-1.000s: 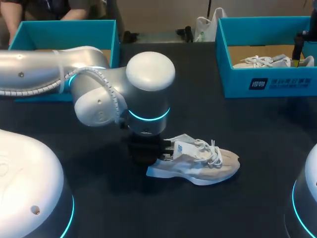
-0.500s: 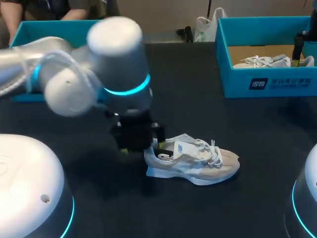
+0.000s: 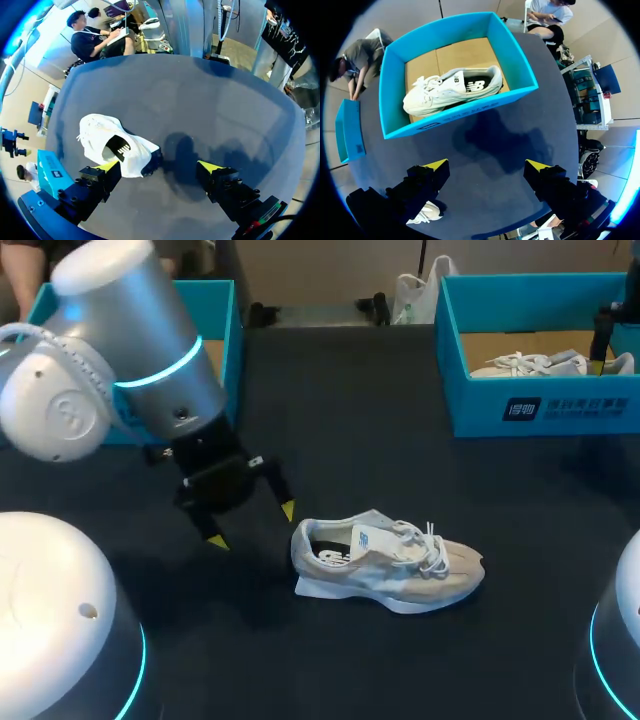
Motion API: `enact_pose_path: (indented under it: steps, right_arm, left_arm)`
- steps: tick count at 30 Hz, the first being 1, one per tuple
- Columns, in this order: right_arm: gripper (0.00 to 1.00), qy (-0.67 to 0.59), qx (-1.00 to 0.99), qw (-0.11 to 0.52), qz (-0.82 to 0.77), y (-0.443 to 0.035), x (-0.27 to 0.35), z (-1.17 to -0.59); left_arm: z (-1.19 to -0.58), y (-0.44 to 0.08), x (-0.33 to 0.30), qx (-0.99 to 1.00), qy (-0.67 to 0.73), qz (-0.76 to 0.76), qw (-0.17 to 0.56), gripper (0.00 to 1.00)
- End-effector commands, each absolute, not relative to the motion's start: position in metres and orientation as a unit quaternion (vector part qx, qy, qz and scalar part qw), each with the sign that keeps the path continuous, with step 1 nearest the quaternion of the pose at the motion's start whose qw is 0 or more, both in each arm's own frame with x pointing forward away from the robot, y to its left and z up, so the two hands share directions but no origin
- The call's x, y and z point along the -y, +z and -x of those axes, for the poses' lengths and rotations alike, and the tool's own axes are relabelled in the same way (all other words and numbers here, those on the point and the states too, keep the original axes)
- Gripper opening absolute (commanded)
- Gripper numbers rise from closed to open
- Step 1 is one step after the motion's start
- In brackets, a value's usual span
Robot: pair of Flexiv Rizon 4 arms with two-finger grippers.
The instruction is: Take the shoe out of the shoebox, open the shoe tongue, remove and reinsert the insole, then place the shoe into the shoebox
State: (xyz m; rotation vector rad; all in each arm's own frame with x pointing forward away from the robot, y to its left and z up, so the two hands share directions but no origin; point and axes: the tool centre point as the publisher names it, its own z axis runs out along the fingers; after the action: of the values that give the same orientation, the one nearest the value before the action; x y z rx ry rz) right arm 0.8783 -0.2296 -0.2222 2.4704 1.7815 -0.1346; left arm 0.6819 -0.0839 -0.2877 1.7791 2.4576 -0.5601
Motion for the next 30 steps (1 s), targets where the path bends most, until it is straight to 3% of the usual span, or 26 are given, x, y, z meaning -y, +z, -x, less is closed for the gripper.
enact_pose_path:
  steps: [1, 6, 9, 19, 25, 30]
  right_arm:
    - [1.0, -0.044, -0.584, 0.047, -0.809, -0.222, 0.229, -0.878]
    - [1.0, -0.044, -0.584, 0.047, -0.809, -0.222, 0.229, -0.878]
    - [1.0, -0.044, -0.584, 0.047, -0.809, -0.222, 0.229, -0.878]
    - [1.0, -0.044, -0.584, 0.047, -0.809, -0.222, 0.229, -0.878]
    - [1.0, -0.044, -0.584, 0.047, -0.809, -0.222, 0.229, -0.878]
    - [1.0, -0.044, -0.584, 0.047, -0.809, -0.222, 0.229, -0.878]
  left_arm:
    - [-0.682, -0.3, 0.068, -0.84, -0.222, -0.488, 0.078, 1.0]
    - [-0.686, -0.31, 0.045, -0.875, -0.338, -0.338, 0.071, 1.0]
    - [-0.695, -0.308, 0.034, -0.892, -0.401, -0.206, 0.028, 1.0]
    - [-0.695, -0.308, 0.034, -0.892, -0.401, -0.206, 0.028, 1.0]
    - [-0.688, -0.33, 0.034, -0.855, -0.506, -0.103, 0.048, 1.0]
    - [-0.688, -0.336, 0.035, -0.867, -0.493, -0.061, 0.04, 1.0]
